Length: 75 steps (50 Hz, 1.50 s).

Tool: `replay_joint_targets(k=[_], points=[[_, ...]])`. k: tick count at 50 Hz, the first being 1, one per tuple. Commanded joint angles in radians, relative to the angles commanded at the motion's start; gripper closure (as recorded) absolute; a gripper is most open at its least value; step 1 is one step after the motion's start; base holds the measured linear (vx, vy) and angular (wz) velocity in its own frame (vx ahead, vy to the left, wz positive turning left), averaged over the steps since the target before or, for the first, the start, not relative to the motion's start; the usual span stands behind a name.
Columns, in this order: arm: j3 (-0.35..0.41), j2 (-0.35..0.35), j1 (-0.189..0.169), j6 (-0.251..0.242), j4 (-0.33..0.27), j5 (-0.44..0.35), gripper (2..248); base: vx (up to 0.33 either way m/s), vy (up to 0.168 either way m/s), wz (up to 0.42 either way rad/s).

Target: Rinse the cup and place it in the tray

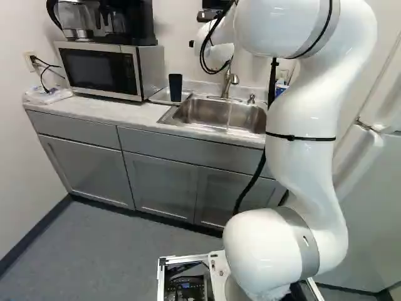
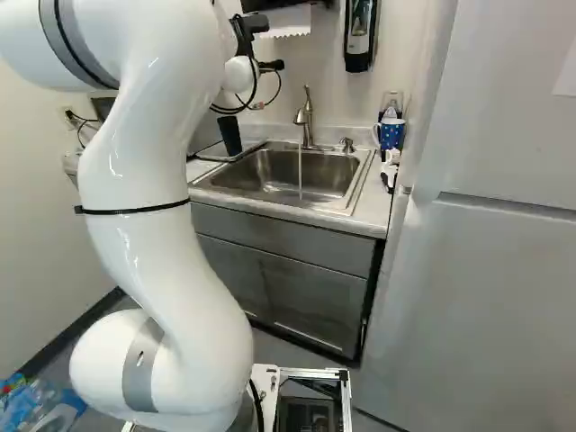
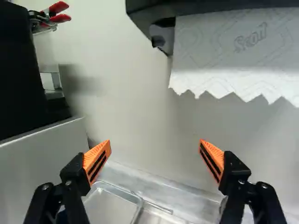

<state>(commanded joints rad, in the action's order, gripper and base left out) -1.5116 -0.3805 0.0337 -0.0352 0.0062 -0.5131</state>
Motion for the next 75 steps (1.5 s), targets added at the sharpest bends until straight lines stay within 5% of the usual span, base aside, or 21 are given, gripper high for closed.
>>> replay_joint_targets(k=[45,75], points=[[-0.094,-0.060,-0.102,0.000,0.000,0.033,3,0.000,0.000,0.000],[-0.270,-0.203,-0.107,0.000,0.000,0.124,3,0.000,0.000,0.000]])
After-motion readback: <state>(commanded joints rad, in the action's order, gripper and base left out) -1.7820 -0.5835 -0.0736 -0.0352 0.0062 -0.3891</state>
